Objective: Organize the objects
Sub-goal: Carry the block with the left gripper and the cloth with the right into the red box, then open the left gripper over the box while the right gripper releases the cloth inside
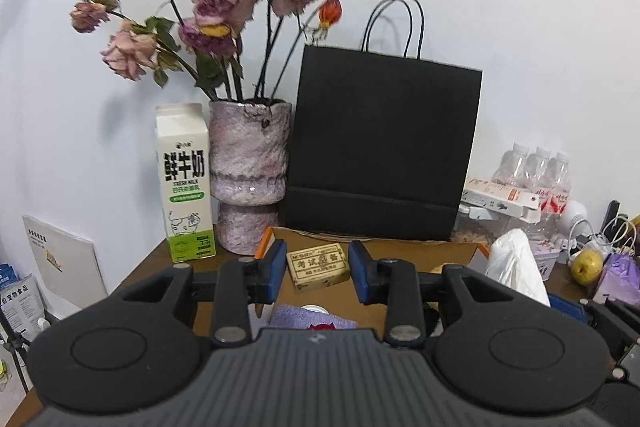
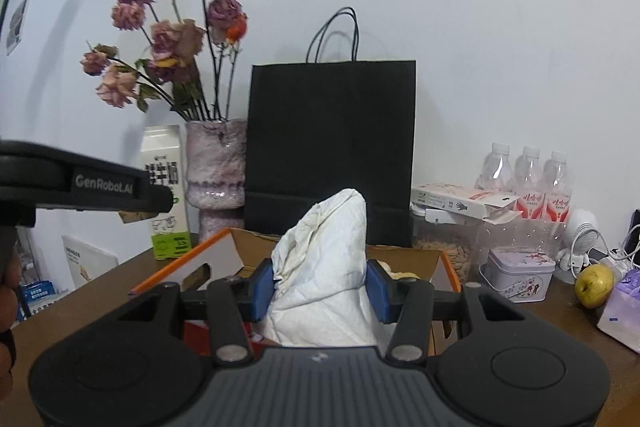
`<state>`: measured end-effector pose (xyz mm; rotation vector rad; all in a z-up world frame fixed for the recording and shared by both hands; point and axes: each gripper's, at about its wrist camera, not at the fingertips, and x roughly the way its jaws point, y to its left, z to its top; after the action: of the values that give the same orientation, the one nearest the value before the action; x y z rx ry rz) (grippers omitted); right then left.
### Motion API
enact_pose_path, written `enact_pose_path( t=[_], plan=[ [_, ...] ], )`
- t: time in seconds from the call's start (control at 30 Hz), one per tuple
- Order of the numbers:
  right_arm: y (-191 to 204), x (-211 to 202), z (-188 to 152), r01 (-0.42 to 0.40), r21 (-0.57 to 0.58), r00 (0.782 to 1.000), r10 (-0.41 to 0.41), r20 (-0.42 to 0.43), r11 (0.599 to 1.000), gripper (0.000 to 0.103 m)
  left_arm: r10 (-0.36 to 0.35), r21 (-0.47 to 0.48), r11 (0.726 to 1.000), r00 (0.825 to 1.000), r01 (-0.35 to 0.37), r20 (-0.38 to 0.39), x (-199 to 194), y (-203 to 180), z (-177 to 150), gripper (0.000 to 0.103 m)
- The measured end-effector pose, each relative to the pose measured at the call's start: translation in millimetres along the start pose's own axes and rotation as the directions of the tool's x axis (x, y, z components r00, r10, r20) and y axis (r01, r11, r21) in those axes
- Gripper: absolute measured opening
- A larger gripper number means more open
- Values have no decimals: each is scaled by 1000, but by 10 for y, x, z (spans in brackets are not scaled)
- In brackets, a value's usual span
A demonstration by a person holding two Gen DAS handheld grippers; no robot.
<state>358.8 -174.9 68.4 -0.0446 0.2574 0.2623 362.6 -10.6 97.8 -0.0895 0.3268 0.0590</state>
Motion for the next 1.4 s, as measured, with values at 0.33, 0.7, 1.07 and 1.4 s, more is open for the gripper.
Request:
enact_pose_path(
  t=[0.33, 0.7, 1.07, 1.4],
  plan=[
    [-130, 475, 23, -2, 12, 999, 2, -44, 1000, 47, -17, -1, 1000, 996, 17, -89, 510, 7, 18, 35],
    [-227, 879, -15, 1, 11, 995, 0, -97, 1000, 47, -15, -12, 1000, 986, 13, -168, 926, 27, -39, 35],
    [-198, 998, -33, -17, -14, 995, 15, -100, 1000, 48, -16, 17, 1000, 981, 20, -194, 1135, -21, -107, 35],
    [-190, 1034, -68, 6, -28, 994, -9, -113, 1000, 96, -5, 39, 999, 990, 10, -140, 1086, -74, -121, 93]
  ],
)
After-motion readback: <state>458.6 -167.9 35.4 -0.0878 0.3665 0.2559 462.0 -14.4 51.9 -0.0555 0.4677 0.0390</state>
